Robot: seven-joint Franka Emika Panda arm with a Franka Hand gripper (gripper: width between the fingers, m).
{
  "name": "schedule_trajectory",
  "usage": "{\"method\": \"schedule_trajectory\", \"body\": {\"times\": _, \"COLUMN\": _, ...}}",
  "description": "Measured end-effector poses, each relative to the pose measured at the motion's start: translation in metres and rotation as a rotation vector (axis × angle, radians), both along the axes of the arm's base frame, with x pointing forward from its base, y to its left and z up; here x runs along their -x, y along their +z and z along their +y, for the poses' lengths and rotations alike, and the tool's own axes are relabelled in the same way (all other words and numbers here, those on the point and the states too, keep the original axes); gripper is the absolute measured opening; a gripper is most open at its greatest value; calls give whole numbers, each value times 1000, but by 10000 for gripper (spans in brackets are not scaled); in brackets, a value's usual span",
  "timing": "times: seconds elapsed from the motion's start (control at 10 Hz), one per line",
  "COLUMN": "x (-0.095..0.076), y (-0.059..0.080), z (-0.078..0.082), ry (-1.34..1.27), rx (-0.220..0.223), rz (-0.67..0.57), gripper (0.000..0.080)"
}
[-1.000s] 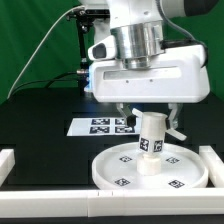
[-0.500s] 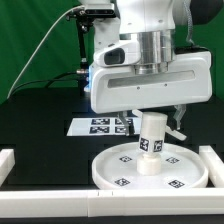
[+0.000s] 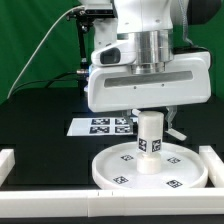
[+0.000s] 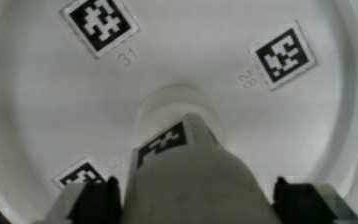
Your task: Assemble round table
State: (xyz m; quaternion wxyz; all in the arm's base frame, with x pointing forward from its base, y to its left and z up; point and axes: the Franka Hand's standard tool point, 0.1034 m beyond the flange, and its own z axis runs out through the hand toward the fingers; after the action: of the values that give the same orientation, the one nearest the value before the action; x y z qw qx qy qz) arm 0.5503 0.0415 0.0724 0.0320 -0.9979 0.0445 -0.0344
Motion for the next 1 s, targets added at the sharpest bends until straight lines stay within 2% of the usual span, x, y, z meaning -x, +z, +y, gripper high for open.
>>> {"method": "schedule_trajectory", "body": {"times": 0.2, "x": -3, "y": -1, "z": -1, "ry": -187, "rx": -10, "rz": -6, "gripper": 412}}
{"method": "schedule_trajectory", "body": {"times": 0.5, "x": -6, "y": -2, "z": 3, "ry": -627, "rx": -46, "rz": -24, "gripper": 411}}
{"method": "schedule_trajectory", "body": {"times": 0.8, "x": -7, "y": -3, "z": 3, "ry": -1122, "rx": -139, "rz": 1, "gripper": 412}}
{"method": "schedule_trajectory", "body": {"times": 0.9, "x": -7, "y": -2, "z": 3, "ry": -1126, "rx": -141, "rz": 0, "gripper": 412}}
{"method": "schedule_trajectory", "body": {"times": 1.0, "x": -7, "y": -3, "z": 3, "ry": -1103, "rx": -138, "rz": -1, "gripper": 479}}
